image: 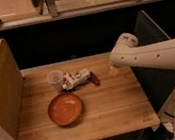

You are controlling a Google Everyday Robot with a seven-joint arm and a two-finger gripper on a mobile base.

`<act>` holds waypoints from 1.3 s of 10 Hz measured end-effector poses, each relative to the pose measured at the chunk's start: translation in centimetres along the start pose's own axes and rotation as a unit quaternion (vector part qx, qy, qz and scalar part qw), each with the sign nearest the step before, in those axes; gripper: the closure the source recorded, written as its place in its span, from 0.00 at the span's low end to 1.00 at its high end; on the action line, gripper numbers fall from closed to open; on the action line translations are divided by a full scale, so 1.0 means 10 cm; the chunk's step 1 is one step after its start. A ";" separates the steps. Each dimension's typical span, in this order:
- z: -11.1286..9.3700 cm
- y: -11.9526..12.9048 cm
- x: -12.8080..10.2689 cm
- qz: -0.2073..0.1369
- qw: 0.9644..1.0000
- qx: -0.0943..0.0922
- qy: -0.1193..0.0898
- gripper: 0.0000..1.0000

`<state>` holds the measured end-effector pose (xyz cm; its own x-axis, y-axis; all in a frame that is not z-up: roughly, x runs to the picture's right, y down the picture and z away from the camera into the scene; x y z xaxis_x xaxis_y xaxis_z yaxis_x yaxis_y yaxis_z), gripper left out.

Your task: Push the ceramic bowl across the table

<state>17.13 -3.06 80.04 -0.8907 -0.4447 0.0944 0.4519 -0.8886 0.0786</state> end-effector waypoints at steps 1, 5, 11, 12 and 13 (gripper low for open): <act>0.00 0.00 0.00 0.000 1.000 0.000 0.000 0.20; 0.00 0.00 0.00 0.000 1.000 0.000 0.000 0.23; 0.00 0.00 0.00 -0.001 1.000 0.000 0.000 0.82; 0.01 -0.01 0.00 -0.001 1.000 0.001 -0.001 0.89; 0.07 -0.13 0.00 -0.010 1.000 0.014 -0.008 0.97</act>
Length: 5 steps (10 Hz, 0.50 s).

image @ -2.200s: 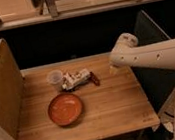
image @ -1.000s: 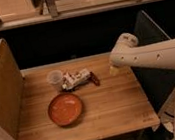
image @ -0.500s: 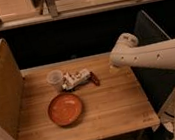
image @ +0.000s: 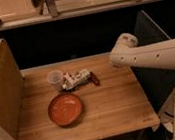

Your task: Push the ceramic bowl across the table

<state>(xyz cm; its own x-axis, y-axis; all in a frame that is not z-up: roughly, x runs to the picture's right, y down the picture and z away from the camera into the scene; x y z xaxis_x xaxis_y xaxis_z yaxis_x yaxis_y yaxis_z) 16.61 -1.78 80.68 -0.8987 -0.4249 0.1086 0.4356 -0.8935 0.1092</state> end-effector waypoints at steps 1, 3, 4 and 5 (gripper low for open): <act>0.12 -0.26 0.10 -0.024 0.999 0.026 -0.005 1.00; 0.28 -0.61 0.27 -0.065 0.996 0.064 -0.012 1.00; 0.38 -0.80 0.34 -0.087 0.992 0.087 -0.017 1.00; 0.44 -0.96 0.45 -0.105 0.989 0.107 -0.017 1.00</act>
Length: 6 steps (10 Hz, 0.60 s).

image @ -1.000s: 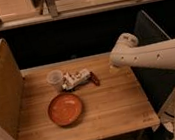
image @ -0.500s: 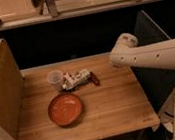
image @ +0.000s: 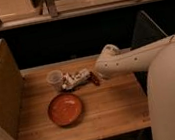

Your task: Push the ceramic bowl across the table

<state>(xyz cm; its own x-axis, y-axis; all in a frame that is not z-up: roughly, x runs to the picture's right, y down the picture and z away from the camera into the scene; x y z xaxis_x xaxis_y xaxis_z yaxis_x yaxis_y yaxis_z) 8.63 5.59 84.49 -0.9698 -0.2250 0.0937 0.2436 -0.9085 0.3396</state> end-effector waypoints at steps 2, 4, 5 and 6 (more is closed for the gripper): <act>0.13 -0.24 0.22 -0.033 0.999 0.036 -0.003 1.00; 0.13 -0.26 0.21 -0.034 0.999 0.038 -0.005 1.00; 0.13 -0.26 0.21 -0.034 0.999 0.038 -0.004 1.00; 0.13 -0.26 0.23 -0.035 0.999 0.039 -0.002 1.00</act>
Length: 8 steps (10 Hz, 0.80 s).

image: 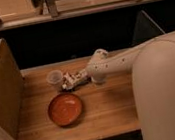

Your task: Push the ceramic bowl across the table

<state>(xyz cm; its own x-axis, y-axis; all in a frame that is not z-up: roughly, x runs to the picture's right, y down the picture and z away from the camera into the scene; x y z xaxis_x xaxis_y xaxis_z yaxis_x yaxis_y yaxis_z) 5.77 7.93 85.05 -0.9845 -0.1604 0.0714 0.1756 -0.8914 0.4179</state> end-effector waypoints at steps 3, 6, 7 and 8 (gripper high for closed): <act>0.25 -0.38 0.31 -0.048 0.998 0.044 0.006 1.00; 0.37 -0.58 0.52 -0.079 0.994 0.073 0.008 1.00; 0.38 -0.64 0.61 -0.091 0.993 0.080 0.012 1.00; 0.40 -0.72 0.72 -0.104 0.990 0.091 0.019 1.00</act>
<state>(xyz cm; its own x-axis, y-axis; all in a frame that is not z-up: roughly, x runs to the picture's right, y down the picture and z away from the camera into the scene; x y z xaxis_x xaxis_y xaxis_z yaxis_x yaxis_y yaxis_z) -2.61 14.85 86.18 -0.9978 -0.0006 -0.0660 -0.0376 -0.8167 0.5759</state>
